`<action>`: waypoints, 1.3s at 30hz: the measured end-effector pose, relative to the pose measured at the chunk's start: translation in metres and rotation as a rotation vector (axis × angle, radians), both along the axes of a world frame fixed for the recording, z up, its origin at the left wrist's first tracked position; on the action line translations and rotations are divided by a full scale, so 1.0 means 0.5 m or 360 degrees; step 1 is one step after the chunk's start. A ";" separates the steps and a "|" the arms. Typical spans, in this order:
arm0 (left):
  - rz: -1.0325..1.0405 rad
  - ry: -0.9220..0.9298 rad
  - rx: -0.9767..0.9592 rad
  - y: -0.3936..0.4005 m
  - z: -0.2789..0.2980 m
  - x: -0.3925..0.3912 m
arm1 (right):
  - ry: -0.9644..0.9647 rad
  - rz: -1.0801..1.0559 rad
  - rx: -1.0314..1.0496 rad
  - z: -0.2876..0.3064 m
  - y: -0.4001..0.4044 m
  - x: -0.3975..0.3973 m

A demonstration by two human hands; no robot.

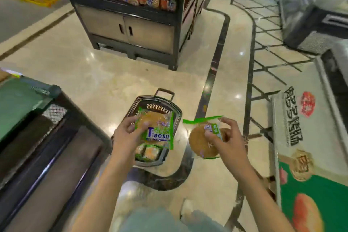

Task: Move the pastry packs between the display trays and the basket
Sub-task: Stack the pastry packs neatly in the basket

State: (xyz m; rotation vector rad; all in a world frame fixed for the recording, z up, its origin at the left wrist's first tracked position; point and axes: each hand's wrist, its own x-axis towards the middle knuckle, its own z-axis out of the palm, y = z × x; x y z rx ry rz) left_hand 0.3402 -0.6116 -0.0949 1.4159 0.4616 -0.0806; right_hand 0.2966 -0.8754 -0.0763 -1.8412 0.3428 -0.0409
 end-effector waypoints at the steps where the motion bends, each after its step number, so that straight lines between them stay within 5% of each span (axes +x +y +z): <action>1: 0.0048 0.0046 -0.0004 -0.027 -0.016 0.003 | 0.0058 0.0025 0.0003 -0.017 -0.021 0.008; 11: 0.0927 0.0120 -0.0055 -0.065 -0.128 0.069 | 0.0320 0.0505 0.0114 -0.147 0.002 0.276; 21: 0.1707 0.0465 -0.0349 -0.011 -0.366 0.258 | 0.0534 0.1089 -0.0261 -0.331 0.135 0.585; 39: 0.1805 0.0795 -0.0384 0.073 -1.184 0.478 | 0.1315 0.1397 -0.0650 -1.219 0.229 0.748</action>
